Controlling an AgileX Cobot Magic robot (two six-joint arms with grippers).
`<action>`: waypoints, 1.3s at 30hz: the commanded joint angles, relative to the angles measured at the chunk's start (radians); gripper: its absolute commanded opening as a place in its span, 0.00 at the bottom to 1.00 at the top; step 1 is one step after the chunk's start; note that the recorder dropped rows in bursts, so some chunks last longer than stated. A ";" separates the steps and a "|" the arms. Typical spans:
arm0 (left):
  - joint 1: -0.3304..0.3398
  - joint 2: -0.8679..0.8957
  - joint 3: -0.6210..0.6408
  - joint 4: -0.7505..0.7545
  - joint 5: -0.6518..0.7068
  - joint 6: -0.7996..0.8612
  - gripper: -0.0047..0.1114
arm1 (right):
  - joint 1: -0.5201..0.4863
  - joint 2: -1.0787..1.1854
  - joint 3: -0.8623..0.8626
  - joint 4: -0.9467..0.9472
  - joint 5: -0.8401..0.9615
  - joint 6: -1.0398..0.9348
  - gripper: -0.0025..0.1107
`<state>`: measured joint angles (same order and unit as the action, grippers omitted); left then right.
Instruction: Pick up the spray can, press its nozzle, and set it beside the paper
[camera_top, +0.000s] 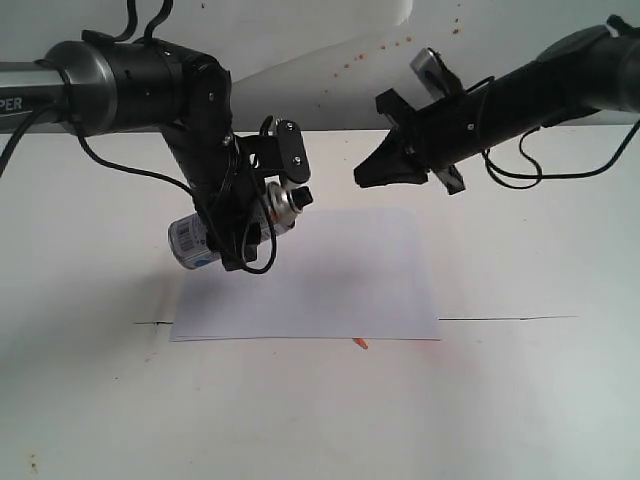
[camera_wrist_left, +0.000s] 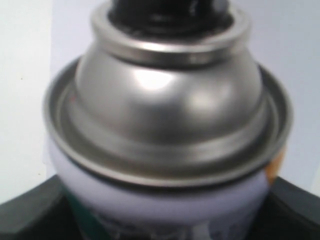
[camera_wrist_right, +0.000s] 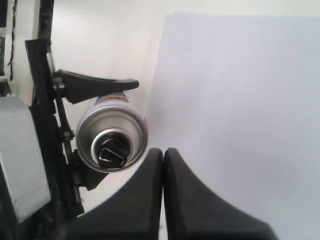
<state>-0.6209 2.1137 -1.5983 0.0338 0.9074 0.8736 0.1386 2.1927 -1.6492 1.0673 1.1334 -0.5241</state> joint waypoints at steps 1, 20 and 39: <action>-0.006 -0.015 -0.013 -0.026 -0.011 -0.009 0.04 | -0.051 -0.114 0.169 -0.061 -0.170 -0.065 0.02; -0.006 -0.078 -0.013 -0.273 -0.103 -0.013 0.04 | -0.188 -1.297 0.734 -0.193 -0.863 -0.455 0.02; -0.006 -0.090 -0.013 -0.523 -0.138 -0.005 0.04 | -0.186 -2.193 1.154 -0.969 -0.402 0.400 0.02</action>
<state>-0.6209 2.0446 -1.5993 -0.4452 0.8110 0.8699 -0.0443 0.0096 -0.5225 0.0829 0.6331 -0.1339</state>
